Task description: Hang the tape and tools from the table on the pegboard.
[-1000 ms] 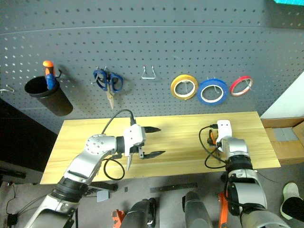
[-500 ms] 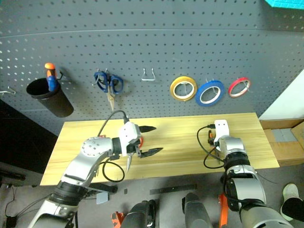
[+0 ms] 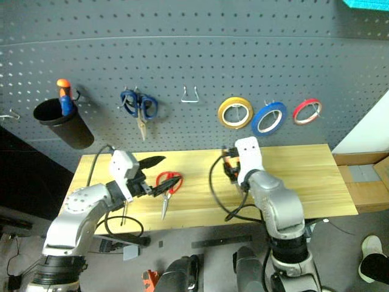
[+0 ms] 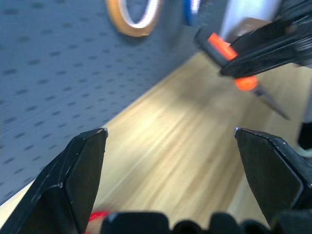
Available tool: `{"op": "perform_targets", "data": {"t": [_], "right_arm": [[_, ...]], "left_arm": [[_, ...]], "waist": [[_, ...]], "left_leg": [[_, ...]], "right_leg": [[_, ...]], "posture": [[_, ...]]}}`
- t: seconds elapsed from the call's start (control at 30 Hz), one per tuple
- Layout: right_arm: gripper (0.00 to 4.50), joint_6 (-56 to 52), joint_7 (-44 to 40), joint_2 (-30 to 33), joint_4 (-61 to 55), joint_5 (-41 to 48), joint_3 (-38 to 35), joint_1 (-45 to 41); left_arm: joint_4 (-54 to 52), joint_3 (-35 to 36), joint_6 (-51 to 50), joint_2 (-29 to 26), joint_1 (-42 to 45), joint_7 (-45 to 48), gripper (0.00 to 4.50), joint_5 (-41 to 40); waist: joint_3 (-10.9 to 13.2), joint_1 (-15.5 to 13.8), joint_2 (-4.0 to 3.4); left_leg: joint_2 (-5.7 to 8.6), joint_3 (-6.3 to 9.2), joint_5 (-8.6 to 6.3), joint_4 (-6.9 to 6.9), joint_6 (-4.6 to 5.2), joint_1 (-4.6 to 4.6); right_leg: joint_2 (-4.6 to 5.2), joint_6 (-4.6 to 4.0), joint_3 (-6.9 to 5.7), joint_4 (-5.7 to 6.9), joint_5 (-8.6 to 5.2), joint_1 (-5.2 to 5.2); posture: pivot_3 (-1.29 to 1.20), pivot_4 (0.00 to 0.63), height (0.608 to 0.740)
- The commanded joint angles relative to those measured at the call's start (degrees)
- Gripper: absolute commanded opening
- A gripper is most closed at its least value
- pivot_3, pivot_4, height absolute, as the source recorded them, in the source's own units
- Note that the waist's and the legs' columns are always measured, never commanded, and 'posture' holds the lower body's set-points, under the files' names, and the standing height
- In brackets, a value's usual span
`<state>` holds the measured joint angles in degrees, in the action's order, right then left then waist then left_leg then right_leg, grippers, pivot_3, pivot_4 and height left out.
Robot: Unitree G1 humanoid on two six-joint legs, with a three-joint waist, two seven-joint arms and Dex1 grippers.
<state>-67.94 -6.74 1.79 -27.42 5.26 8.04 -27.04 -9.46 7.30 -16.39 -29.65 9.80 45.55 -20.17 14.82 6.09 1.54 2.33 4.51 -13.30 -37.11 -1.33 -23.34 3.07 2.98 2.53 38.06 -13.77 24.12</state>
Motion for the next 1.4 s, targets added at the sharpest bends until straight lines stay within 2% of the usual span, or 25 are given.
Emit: {"op": "perform_targets", "data": {"t": [0.03, 0.23, 0.4, 0.67, 0.87, 1.1, 1.4], "right_arm": [[2.72, 5.84, 0.46, -0.33, -3.30, -0.88, 1.72, -7.56], [2.72, 15.48, 1.27, -3.22, 7.01, -0.12, -1.44, -23.58], [2.72, 24.18, 3.44, -7.44, 17.89, 0.51, -4.83, -33.33], [2.72, 41.88, 5.75, -9.25, 38.97, 0.40, -8.80, -45.19], [2.72, 56.45, 6.25, -7.94, 52.02, -2.21, -8.07, -46.48], [2.72, 69.05, 6.77, -6.76, 61.94, -5.35, -6.90, -44.28], [2.72, 71.80, 6.96, -7.41, 64.52, -7.58, -5.51, -41.29]], "left_arm": [[-3.20, 3.48, 1.19, 0.81, 0.06, -1.78, 4.50, -3.11], [-6.99, 7.34, -1.91, 2.03, -1.63, -2.62, 4.50, -10.95], [-7.78, 7.50, -2.22, 1.32, -1.87, -4.05, 4.50, -11.00], [-7.70, 5.83, -3.55, 0.89, 3.20, -5.41, 4.50, -10.65], [-9.28, 3.69, -5.19, 1.17, 5.16, -5.35, 4.50, -10.96], [-7.87, 2.28, -4.33, 1.83, 7.78, -6.25, 4.50, -9.80], [-6.43, 1.52, -3.32, 2.13, 8.85, -6.48, 4.50, -8.86]], "waist": [[0.00, -0.13, 0.00], [-0.09, -0.33, 0.08], [-0.13, -0.50, 0.10], [-0.14, -1.22, 0.13], [-0.22, -1.33, 0.26], [-0.24, -1.46, 0.29], [-0.24, -1.49, 0.29]], "left_leg": [[0.02, -0.02, 0.02, -0.04, 0.00, -0.01], [-0.07, 0.07, 0.18, 0.05, -0.12, 0.00], [-0.09, 0.06, 0.18, 0.18, -0.14, -0.01], [-0.02, 0.06, 0.18, 0.14, -0.13, -0.06], [0.00, 0.01, 0.18, 0.18, -0.13, -0.07], [-0.02, 0.08, 0.26, 0.14, -0.22, -0.08], [-0.14, 0.16, 0.47, 0.14, -0.38, -0.06]], "right_leg": [[0.00, 0.00, 0.01, -0.01, 0.00, 0.00], [-0.02, -0.14, -0.08, 0.02, 0.16, 0.03], [-0.02, -0.20, -0.09, 0.04, 0.19, 0.14], [-0.09, -0.23, -0.13, 0.04, 0.20, 0.15], [-0.09, -0.23, -0.13, -0.02, 0.20, 0.15], [-0.13, -0.31, -0.16, 0.08, 0.26, 0.17], [-0.34, -0.47, -0.18, 0.14, 0.39, 0.17]], "posture": [[-0.11, 0.198, 0.740], [-0.09, 0.185, 0.740], [-0.07, 0.177, 0.740], [-0.04, 0.174, 0.740], [-0.02, 0.170, 0.740], [-0.01, 0.171, 0.740], [-0.02, 0.175, 0.740]]}}
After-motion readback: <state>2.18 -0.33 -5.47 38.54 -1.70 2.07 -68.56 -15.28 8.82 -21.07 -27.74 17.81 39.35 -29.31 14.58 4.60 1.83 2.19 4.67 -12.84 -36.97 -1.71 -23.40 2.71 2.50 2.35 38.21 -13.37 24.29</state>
